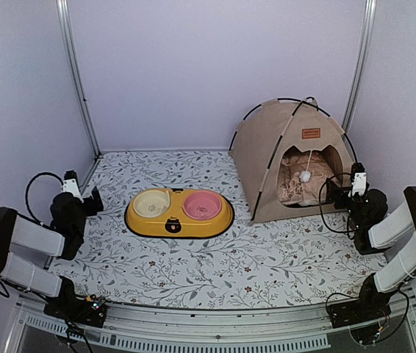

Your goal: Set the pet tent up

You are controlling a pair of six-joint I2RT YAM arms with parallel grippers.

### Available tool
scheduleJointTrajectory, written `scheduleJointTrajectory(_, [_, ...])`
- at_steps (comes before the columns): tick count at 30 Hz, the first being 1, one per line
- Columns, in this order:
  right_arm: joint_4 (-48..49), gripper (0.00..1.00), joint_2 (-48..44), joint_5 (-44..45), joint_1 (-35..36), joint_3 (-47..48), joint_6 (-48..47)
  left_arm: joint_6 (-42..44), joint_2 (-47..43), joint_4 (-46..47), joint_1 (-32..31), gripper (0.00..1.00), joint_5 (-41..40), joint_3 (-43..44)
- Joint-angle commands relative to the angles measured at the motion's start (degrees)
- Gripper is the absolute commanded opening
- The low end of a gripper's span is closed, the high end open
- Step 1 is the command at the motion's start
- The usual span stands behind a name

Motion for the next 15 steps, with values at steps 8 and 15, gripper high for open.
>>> scheduleJointTrajectory(8, [-2.14, 0.99, 0.50, -1.95, -0.30, 1.05, -0.84, 6.63, 13.54, 30.79, 0.71, 0.99, 6.43, -3.13])
scheduleJointTrajectory(15, [-2.15, 0.99, 0.50, -2.00, -0.34, 1.14, -0.75, 5.56, 13.81, 21.35, 1.92, 0.99, 7.34, 2.48])
